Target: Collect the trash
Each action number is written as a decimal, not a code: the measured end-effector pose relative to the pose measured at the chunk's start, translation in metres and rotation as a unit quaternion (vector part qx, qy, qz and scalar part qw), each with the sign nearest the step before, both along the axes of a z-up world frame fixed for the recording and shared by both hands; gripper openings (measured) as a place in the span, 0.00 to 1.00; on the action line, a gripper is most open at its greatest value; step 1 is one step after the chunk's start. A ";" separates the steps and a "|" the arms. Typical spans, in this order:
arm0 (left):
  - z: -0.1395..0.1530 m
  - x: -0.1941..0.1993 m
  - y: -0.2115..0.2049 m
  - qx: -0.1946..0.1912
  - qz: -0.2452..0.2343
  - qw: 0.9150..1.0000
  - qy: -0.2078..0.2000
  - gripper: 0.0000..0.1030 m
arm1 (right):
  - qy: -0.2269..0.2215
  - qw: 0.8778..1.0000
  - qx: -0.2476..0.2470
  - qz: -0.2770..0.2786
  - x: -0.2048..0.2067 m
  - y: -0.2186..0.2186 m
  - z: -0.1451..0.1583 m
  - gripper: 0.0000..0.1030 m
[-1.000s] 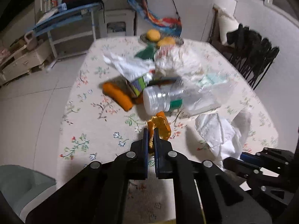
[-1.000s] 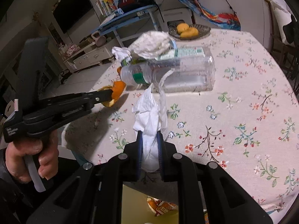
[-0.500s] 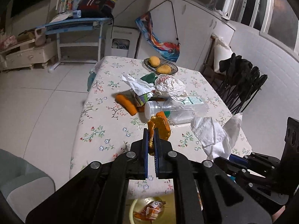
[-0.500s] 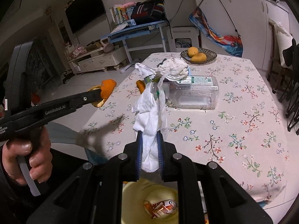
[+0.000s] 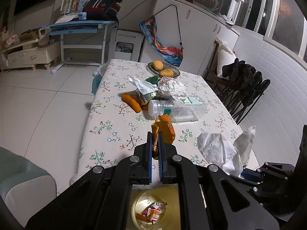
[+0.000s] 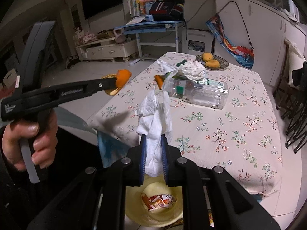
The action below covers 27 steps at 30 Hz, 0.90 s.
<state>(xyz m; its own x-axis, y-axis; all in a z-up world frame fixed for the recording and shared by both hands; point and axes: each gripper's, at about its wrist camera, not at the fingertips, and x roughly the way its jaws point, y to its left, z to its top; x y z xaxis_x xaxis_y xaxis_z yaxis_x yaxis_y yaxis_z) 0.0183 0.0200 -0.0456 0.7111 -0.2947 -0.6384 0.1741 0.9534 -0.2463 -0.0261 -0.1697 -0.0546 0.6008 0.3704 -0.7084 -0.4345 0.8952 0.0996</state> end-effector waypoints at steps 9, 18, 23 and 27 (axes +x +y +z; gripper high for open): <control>0.007 -0.019 0.005 -0.007 0.000 1.000 -0.006 0.06 | -0.001 0.999 -0.028 0.017 -0.026 0.008 0.006 0.16; 0.014 -0.034 0.006 -0.012 -0.005 1.000 -0.014 0.06 | -0.006 0.998 -0.051 0.026 -0.040 0.013 0.010 0.16; 0.019 -0.042 0.003 -0.012 -0.011 1.000 -0.019 0.06 | -0.016 0.997 -0.068 0.031 -0.050 0.018 0.016 0.16; 0.021 -0.049 0.001 -0.011 -0.017 1.000 -0.022 0.06 | -0.018 0.996 -0.076 0.035 -0.056 0.020 0.018 0.16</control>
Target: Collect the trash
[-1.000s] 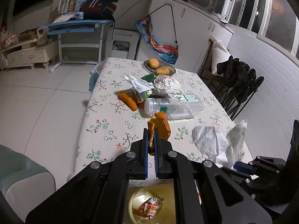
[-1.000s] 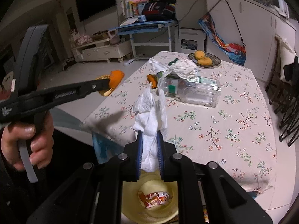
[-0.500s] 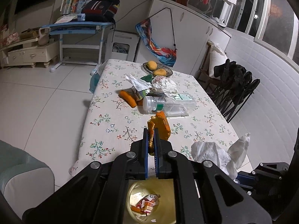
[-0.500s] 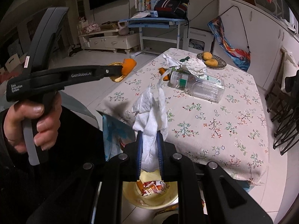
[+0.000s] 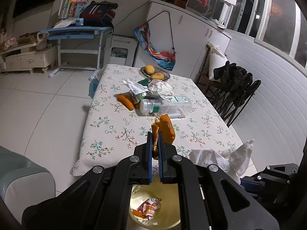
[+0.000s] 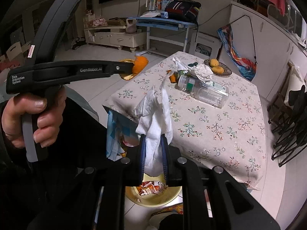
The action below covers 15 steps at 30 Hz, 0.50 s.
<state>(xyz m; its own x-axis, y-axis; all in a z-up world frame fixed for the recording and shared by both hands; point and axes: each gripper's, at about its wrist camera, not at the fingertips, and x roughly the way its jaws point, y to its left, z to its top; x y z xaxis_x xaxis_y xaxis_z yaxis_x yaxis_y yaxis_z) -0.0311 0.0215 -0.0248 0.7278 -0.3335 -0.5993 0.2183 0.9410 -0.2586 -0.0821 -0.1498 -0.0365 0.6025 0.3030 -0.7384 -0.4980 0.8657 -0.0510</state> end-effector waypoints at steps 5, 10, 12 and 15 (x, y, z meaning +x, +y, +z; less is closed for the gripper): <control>0.002 -0.008 -0.004 0.002 -0.009 1.000 -0.003 0.06 | 0.008 1.000 -0.010 0.005 -0.004 0.002 -0.004 0.16; 0.000 -0.014 -0.009 0.005 -0.019 1.000 -0.001 0.06 | 0.030 0.999 -0.026 0.007 -0.003 0.005 -0.019 0.17; -0.002 -0.015 -0.010 0.007 -0.022 1.000 0.001 0.06 | 0.040 0.999 -0.031 0.006 -0.002 0.005 -0.028 0.19; -0.008 -0.015 -0.014 0.012 -0.027 1.000 0.008 0.06 | 0.053 0.998 -0.036 0.005 -0.001 0.003 -0.039 0.26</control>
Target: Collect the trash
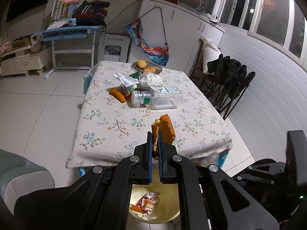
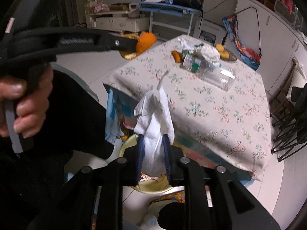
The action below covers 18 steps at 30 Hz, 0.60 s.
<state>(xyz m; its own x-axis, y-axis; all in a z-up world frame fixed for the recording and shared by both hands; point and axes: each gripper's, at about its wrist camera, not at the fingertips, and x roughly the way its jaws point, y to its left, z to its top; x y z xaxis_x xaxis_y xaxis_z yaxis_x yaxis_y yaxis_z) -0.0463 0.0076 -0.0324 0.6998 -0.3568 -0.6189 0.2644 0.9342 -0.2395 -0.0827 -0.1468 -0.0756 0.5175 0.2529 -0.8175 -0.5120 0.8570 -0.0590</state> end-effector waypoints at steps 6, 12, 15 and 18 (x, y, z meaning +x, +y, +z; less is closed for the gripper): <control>-0.017 -0.002 -0.009 0.013 -0.007 1.000 0.019 0.06 | 0.025 1.000 -0.009 -0.007 0.006 -0.004 -0.024 0.33; -0.037 -0.003 -0.017 0.030 -0.012 0.999 0.042 0.06 | 0.016 1.000 -0.007 -0.020 0.005 -0.011 -0.018 0.51; -0.047 -0.004 -0.021 0.040 -0.017 0.998 0.055 0.06 | -0.003 0.999 -0.004 -0.031 0.006 -0.017 -0.001 0.58; -0.060 -0.003 -0.029 0.058 -0.027 0.995 0.076 0.06 | -0.029 0.999 -0.004 -0.046 0.006 -0.021 0.017 0.69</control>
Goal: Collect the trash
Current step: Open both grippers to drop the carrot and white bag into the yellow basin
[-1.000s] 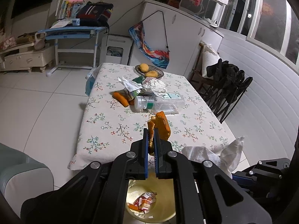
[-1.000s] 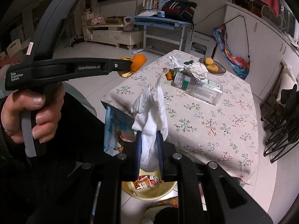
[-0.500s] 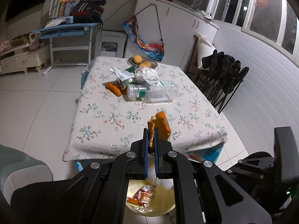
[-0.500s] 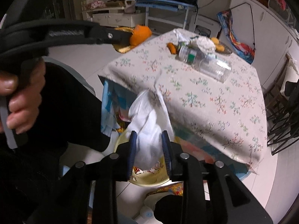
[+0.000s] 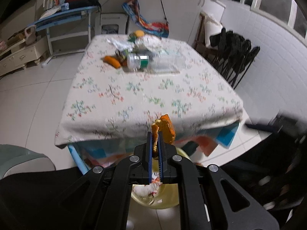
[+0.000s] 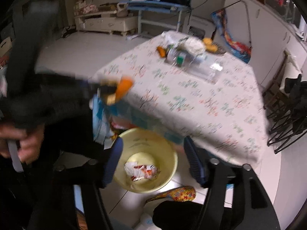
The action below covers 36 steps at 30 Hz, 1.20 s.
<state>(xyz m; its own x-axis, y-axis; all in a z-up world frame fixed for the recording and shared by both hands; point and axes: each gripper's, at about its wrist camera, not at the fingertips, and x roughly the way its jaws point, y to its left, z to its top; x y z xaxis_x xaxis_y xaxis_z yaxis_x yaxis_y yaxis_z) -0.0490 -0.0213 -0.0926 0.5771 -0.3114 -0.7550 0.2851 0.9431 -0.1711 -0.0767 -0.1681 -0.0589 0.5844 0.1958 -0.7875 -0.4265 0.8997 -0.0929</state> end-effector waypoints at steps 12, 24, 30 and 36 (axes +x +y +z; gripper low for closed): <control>-0.050 -0.004 -0.038 0.060 -0.061 0.994 0.067 0.06 | -0.088 0.993 -0.040 -0.064 0.014 -0.025 0.045 0.85; -0.072 0.000 -0.055 0.101 -0.077 0.988 0.089 0.35 | -0.095 0.993 -0.007 -0.073 0.036 -0.036 0.052 0.87; -0.068 0.000 -0.059 0.099 -0.081 0.989 0.073 0.36 | -0.095 0.993 -0.006 -0.073 0.040 -0.037 0.052 0.87; -0.063 -0.002 -0.063 0.101 -0.087 0.990 0.053 0.40 | -0.094 0.993 -0.007 -0.073 0.043 -0.037 0.052 0.87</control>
<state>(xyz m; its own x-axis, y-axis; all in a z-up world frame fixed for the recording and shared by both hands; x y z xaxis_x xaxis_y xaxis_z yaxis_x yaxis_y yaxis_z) -0.0510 -0.0847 -0.1556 0.4421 -0.2363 -0.8653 0.4367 0.8993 -0.0225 -0.0341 -0.2047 -0.0065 0.7429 0.0882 -0.6636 -0.2660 0.9485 -0.1717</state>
